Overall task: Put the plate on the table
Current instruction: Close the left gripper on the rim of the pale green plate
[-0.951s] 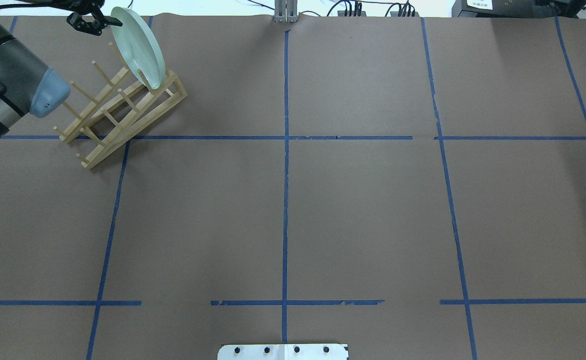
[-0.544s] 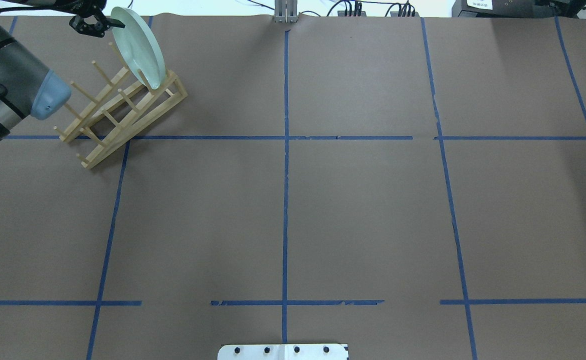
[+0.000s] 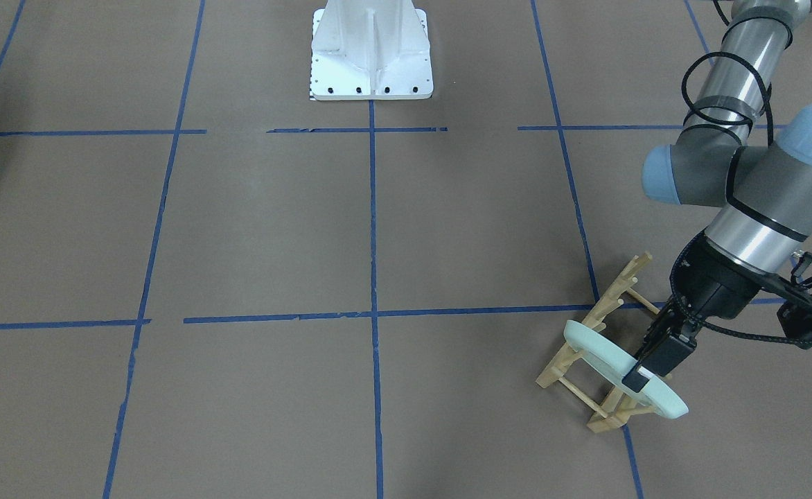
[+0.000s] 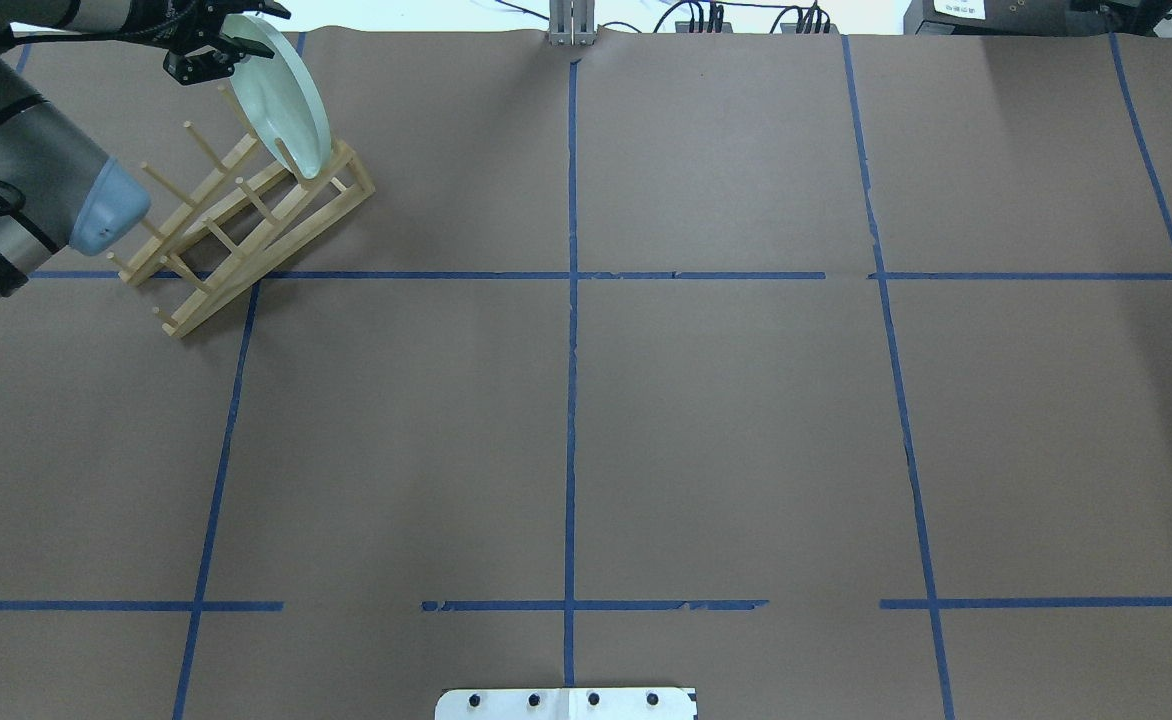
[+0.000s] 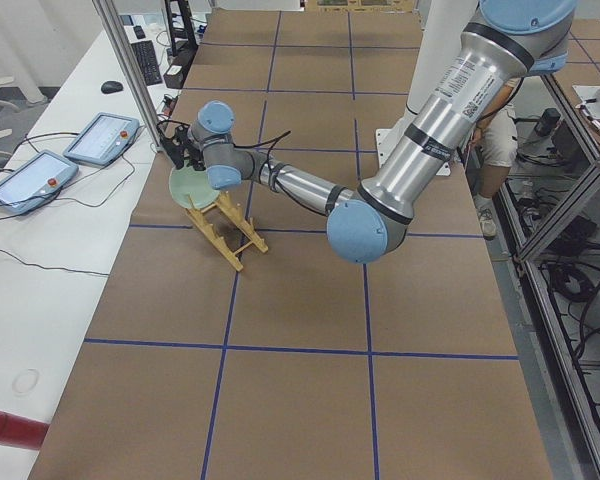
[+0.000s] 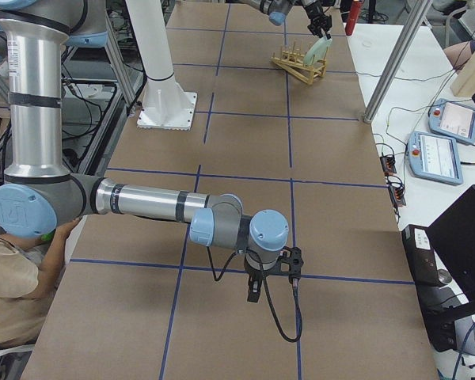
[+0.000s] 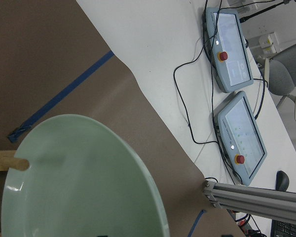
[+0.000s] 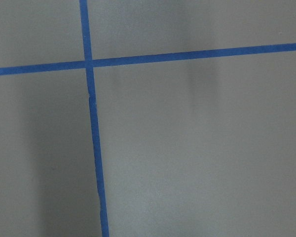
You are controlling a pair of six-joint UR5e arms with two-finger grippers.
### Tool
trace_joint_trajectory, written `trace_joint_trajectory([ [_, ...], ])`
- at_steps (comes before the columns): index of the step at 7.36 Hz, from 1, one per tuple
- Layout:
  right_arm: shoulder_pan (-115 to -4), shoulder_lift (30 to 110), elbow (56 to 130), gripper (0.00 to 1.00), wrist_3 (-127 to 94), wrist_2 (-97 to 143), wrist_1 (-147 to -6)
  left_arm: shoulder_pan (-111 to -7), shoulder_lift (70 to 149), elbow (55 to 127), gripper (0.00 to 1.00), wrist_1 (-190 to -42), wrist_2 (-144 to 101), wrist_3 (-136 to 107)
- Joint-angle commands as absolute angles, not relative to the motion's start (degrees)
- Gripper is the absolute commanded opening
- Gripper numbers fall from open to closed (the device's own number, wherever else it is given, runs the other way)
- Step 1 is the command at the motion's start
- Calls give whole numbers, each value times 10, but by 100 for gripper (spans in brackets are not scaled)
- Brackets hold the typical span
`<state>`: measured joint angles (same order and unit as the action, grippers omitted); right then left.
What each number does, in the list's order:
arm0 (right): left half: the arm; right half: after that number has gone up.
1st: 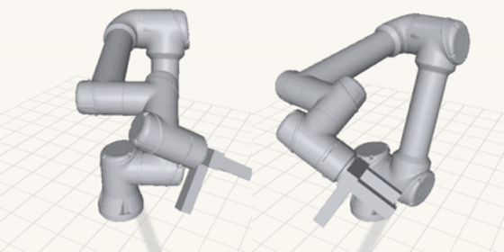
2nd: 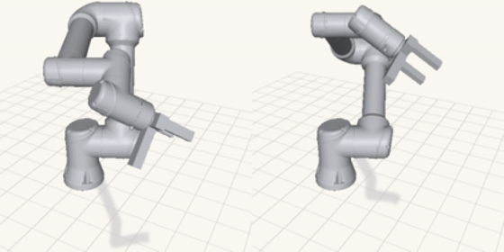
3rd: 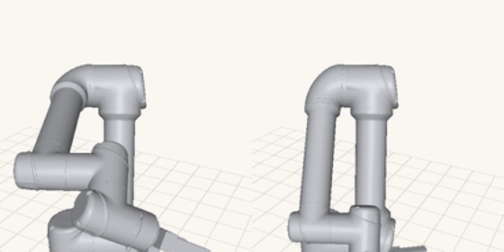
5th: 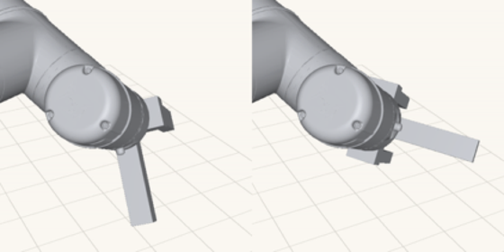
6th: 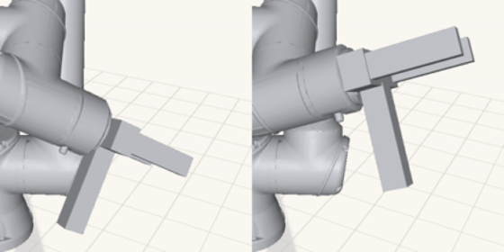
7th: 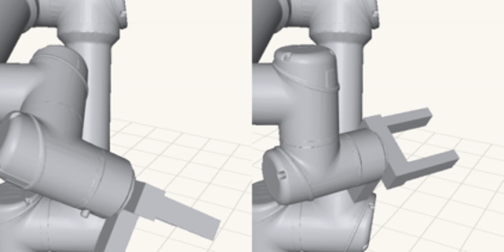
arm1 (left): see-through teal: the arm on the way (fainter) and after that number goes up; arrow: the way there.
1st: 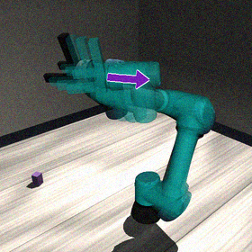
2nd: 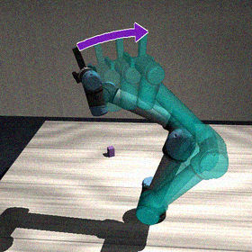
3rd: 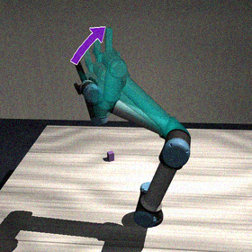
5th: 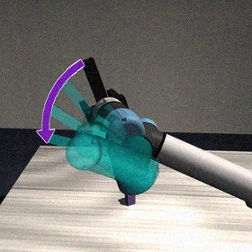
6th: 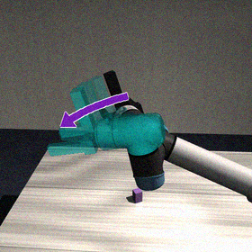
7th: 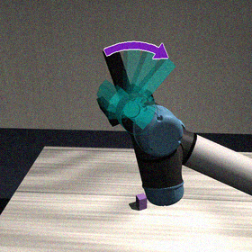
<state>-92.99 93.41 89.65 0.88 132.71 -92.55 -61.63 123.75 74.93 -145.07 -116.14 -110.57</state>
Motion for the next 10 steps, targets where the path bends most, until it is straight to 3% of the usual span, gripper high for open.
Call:
trace_joint_trajectory([
  [1, -930, 934, 896, 100, 9, 1327, -925, -616, 1235, 752, 0, -1458, -1161, -1107],
  [10, -930, 934, 896, 100, 9, 1327, -925, -599, 1261, 752, 0, -1532, -1133, -1119],
])
